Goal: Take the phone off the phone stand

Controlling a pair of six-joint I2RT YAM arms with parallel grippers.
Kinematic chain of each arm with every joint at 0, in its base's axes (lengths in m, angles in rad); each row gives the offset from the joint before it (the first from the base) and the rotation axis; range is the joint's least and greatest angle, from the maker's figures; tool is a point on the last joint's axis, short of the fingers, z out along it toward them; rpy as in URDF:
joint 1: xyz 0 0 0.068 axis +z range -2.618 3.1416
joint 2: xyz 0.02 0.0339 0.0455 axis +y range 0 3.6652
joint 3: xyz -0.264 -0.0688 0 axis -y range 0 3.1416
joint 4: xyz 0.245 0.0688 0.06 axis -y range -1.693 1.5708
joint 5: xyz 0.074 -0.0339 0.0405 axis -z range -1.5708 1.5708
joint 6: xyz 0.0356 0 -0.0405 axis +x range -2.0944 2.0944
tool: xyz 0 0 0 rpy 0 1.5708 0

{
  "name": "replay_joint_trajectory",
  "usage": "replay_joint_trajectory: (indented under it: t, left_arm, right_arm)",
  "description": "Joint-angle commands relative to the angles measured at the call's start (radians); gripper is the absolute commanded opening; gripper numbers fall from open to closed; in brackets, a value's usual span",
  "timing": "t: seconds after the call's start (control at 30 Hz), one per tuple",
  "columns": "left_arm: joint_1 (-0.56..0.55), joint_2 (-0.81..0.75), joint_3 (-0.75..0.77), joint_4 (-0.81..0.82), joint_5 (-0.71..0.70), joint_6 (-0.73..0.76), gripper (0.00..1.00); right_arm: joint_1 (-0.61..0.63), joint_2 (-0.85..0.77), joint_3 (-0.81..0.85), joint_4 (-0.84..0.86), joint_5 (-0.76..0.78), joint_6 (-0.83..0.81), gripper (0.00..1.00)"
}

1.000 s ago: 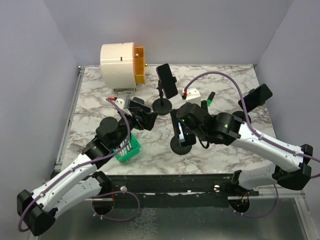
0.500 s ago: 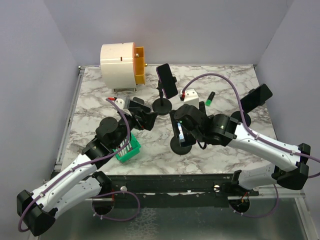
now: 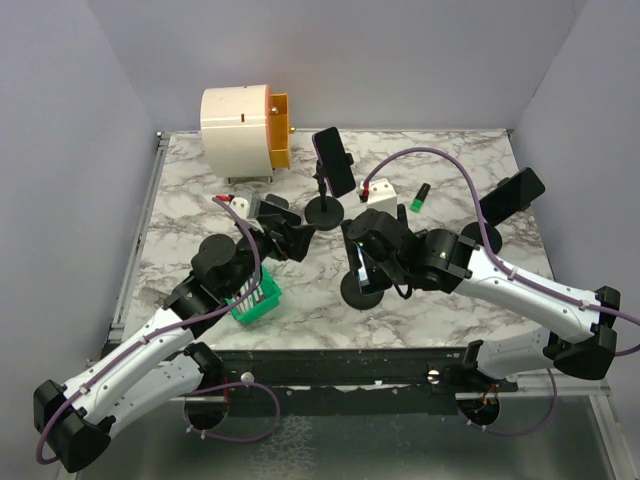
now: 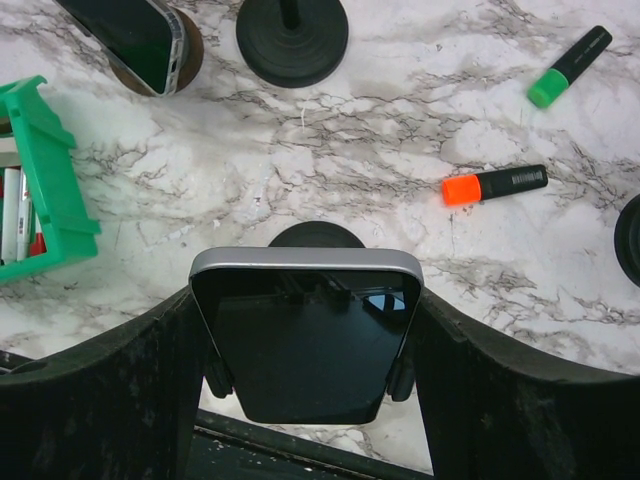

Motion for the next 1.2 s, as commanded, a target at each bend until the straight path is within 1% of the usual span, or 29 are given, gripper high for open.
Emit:
replay_joint_trajectory:
  t: [0.0,0.1,0.2,0.33,0.4,0.5,0.6,0.9,1.0,1.17]
  left_arm:
    - [0.003,-0.009,-0.022,0.012,0.079,0.034,0.98]
    - [0.003,-0.011,-0.032,0.035,0.138,0.052,0.96]
    - [0.003,-0.011,-0.056,0.08,0.264,0.078,0.94]
    - [0.002,0.002,-0.092,0.174,0.416,0.084,0.86]
    - [0.002,0.03,-0.093,0.19,0.467,0.086,0.82]
    - [0.002,0.071,-0.092,0.207,0.517,0.083,0.8]
    - [0.003,0.101,-0.087,0.218,0.554,0.072,0.79]
    - [0.001,0.117,-0.103,0.26,0.589,0.057,0.79]
    - [0.001,0.143,-0.117,0.315,0.602,0.009,0.79]
    - [0.0,0.226,-0.117,0.38,0.612,-0.134,0.73]
  right_arm:
    - [0.007,-0.009,-0.016,0.014,0.033,0.005,0.73]
    - [0.007,-0.014,-0.013,0.002,0.035,0.002,0.65]
    - [0.007,-0.027,-0.015,-0.01,0.037,0.002,0.55]
    - [0.007,-0.048,-0.013,-0.023,0.033,0.002,0.45]
    - [0.006,-0.055,-0.008,-0.028,0.03,0.002,0.43]
    - [0.007,-0.051,0.0,-0.033,0.027,-0.011,0.4]
    - [0.005,-0.032,0.004,-0.035,0.019,-0.02,0.4]
    - [-0.05,-0.019,-0.028,0.023,-0.067,-0.03,0.4]
    - [-0.058,-0.02,-0.031,0.029,-0.074,-0.03,0.4]
    - [-0.068,-0.026,-0.04,0.042,-0.079,-0.028,0.4]
